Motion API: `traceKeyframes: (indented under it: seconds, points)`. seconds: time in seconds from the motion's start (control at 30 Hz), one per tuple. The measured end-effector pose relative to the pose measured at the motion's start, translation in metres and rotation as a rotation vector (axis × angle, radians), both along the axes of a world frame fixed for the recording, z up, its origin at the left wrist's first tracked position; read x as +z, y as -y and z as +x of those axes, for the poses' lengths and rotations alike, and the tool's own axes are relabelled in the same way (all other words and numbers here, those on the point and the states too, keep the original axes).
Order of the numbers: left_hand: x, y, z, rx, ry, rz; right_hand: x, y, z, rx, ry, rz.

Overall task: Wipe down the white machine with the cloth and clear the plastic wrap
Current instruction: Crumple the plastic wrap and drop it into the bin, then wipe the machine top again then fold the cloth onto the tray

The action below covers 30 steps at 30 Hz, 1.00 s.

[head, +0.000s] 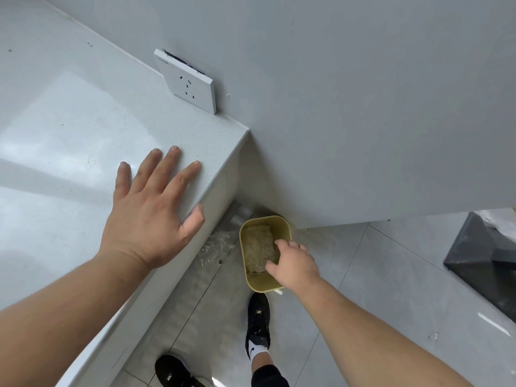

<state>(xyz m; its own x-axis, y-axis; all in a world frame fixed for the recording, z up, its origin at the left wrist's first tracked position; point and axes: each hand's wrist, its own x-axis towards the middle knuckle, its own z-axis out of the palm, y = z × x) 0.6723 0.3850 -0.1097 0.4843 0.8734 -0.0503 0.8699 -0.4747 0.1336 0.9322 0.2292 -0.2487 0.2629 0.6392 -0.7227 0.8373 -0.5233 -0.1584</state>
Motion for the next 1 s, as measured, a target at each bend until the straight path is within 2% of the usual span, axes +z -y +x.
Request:
traceKeyframes:
  seconds: [0.27, 0.47, 0.8, 1.0]
  points:
    - [0.002, 0.001, 0.000, -0.015, -0.033, -0.011, 0.050, -0.001, 0.006, 0.034, 0.016, 0.120]
    - [0.009, -0.001, 0.001, -0.013, -0.026, -0.093, 0.098, -0.003, 0.009, 0.055, 0.029, 0.221]
    - [0.050, 0.043, -0.002, 0.053, -0.018, -0.236, 0.185, -0.015, 0.013, 0.097, 0.056, 0.396]
    - [0.087, 0.057, -0.006, 0.072, 0.014, -0.207, 0.221, -0.021, 0.003, 0.107, 0.065, 0.492]
